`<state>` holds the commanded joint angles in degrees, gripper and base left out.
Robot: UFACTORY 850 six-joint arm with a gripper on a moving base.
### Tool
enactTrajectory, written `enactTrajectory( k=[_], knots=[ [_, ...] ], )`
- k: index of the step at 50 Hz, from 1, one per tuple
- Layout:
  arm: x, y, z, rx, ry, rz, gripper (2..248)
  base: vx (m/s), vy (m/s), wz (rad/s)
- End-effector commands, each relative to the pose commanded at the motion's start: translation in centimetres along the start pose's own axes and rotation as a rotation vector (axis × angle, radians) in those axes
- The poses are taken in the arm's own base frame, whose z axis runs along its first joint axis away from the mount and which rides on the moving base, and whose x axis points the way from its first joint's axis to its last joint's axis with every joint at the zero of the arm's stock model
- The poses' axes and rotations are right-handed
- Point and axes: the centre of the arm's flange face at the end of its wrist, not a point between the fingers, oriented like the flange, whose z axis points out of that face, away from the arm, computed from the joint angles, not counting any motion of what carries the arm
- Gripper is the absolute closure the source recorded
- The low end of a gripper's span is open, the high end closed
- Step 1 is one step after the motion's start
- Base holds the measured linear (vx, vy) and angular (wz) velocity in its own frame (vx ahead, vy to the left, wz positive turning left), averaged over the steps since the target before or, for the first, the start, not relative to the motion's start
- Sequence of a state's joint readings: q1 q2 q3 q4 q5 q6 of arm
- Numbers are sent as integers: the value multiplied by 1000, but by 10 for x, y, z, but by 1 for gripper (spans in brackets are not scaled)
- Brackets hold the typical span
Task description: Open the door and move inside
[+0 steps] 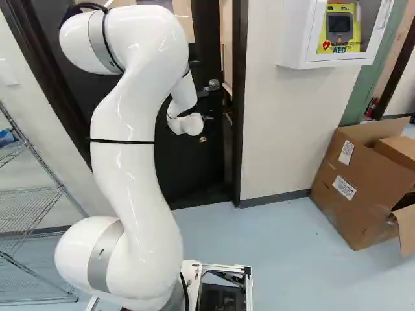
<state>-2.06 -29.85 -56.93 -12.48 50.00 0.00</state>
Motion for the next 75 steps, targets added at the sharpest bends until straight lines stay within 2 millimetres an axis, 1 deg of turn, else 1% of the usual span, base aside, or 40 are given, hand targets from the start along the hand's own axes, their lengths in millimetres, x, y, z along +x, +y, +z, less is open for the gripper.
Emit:
enactTrajectory(
  k=[34, 75],
  knots=[
    [-5, -14, -66, -67, -43, 75, 3, 0, 0, 0],
    [-20, -27, -148, -141, -111, 152, 3, 0, 0, 0]
  ],
)
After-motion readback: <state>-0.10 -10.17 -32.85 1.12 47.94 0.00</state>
